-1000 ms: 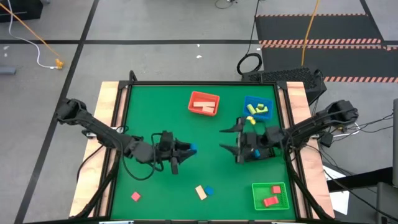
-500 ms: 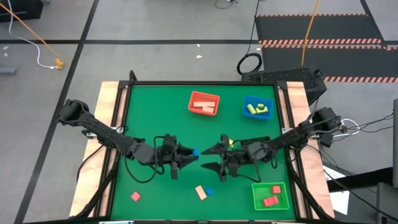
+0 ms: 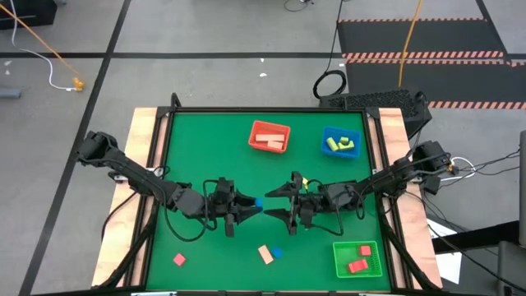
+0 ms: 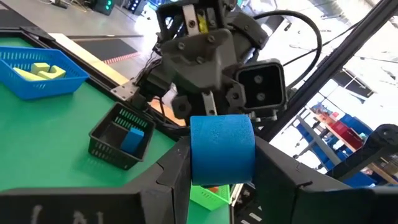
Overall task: Sort & place blocks by color
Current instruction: Put the left blue block into the black bin
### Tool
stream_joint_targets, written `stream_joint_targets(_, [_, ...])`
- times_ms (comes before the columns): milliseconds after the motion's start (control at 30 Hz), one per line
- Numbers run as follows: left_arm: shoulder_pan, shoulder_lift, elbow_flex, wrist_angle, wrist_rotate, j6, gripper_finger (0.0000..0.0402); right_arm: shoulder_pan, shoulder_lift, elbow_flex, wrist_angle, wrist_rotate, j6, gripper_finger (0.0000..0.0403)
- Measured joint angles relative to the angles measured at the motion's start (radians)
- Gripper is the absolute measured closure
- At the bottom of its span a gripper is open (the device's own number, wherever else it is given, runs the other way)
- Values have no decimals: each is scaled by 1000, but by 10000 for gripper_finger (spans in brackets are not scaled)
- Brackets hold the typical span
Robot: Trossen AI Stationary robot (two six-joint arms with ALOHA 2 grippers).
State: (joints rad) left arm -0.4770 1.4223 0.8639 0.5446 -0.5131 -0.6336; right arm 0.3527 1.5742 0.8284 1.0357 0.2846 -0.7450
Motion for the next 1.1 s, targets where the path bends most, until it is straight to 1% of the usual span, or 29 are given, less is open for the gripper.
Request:
stream_joint_targets(167, [6,0,0,0,0,-4,266,-2,1,12,-22,-2,0,165])
stream_joint_targets(367, [12,0,0,-2,1,-21,266,-21,74,120,-103,-2,-1,165])
stream_joint_targets(467, [10,-1,0,-2,0,-21,266,-33,117,163,-108,-1,-1,165])
stream_joint_targets(633, [-4,-1,0,-26,0,-34,266,-33,132,179,-104,-1,-1,165])
stream_joint_targets(800, [-6,-1,0,-85,-1,-96,266,-31,133,179,-106,-2,2,165])
stream_joint_targets(900, [-6,-1,0,-97,-3,-105,266,-31,133,179,-111,-3,22,167])
stream_joint_targets(1000, [-6,-1,0,-95,-4,-105,266,-30,133,179,-114,-3,28,184])
stream_joint_targets(1100, [-5,-2,0,-94,-5,-105,266,-30,133,179,-118,-3,43,218])
